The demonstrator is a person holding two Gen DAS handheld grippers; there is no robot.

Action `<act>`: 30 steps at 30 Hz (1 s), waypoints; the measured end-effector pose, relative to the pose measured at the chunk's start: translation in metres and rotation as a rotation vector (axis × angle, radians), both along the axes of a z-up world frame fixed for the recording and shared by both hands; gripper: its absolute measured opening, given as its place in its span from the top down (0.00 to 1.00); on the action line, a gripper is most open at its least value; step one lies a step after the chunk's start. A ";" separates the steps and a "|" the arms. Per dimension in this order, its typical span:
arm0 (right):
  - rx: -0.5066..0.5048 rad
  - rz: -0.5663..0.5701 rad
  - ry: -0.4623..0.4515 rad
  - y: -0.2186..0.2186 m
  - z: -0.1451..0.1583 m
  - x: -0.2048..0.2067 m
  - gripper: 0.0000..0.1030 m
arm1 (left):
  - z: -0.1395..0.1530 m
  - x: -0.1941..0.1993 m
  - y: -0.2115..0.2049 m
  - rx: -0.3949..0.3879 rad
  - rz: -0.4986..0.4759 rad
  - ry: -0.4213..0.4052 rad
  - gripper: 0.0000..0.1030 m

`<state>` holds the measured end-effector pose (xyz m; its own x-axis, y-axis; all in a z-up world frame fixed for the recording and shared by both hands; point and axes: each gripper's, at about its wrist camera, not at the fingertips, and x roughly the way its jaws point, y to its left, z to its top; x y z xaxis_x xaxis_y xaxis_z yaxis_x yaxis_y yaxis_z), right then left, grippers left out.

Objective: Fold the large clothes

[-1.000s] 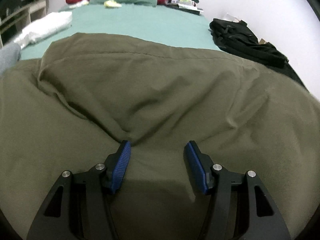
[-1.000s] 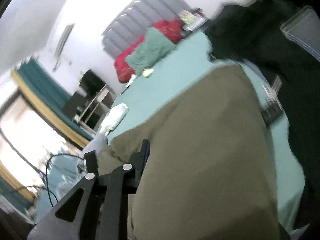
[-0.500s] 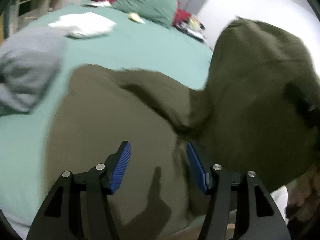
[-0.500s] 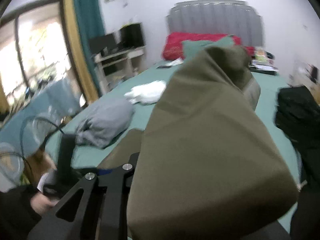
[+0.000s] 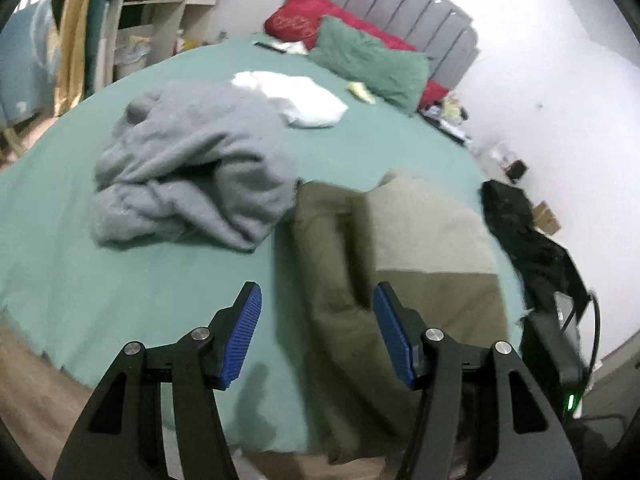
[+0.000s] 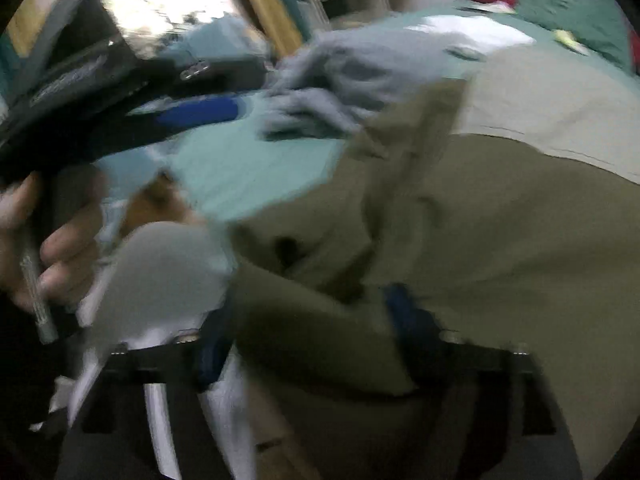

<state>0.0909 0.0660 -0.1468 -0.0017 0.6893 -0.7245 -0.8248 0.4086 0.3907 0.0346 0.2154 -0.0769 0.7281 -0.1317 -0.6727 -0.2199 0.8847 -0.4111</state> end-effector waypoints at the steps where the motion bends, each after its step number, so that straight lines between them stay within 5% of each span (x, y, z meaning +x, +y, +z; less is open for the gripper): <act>1: 0.016 0.016 -0.017 -0.002 0.004 -0.005 0.15 | 0.002 0.002 -0.001 -0.015 -0.028 -0.013 0.40; 7: 0.009 -0.063 -0.184 -0.062 0.052 -0.019 0.15 | -0.005 0.054 -0.051 -0.070 -0.192 0.046 0.40; 10: 0.079 -0.144 -0.211 -0.118 0.076 -0.014 0.14 | -0.029 0.070 -0.075 -0.050 -0.262 0.147 0.40; 13: 0.074 -0.318 -0.230 -0.182 0.066 0.010 0.11 | -0.062 0.074 -0.103 0.018 -0.374 0.254 0.40; 15: 0.068 -0.429 -0.132 -0.211 0.042 0.034 0.11 | -0.078 0.071 -0.112 0.078 -0.399 0.278 0.40; 16: 0.087 -0.477 -0.060 -0.225 0.027 0.047 0.11 | -0.082 0.067 -0.113 0.102 -0.403 0.266 0.53; 17: 0.128 -0.512 0.016 -0.236 0.011 0.057 0.11 | -0.082 0.064 -0.114 0.119 -0.407 0.257 0.82; 19: 0.194 -0.558 0.122 -0.245 -0.018 0.071 0.11 | -0.078 0.057 -0.107 0.140 -0.376 0.241 0.96; 25: 0.386 -0.538 0.423 -0.213 -0.086 0.089 0.11 | -0.037 0.022 -0.080 0.163 -0.223 0.125 0.98; 30: 0.401 -0.514 0.424 -0.188 -0.088 0.074 0.18 | -0.053 0.021 -0.068 0.140 -0.183 0.213 0.98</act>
<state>0.1650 -0.1225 -0.2352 0.1678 0.8877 -0.4287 -0.3169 0.4604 0.8292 0.0560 0.1474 -0.1303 0.5413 -0.1426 -0.8286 -0.1197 0.9624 -0.2438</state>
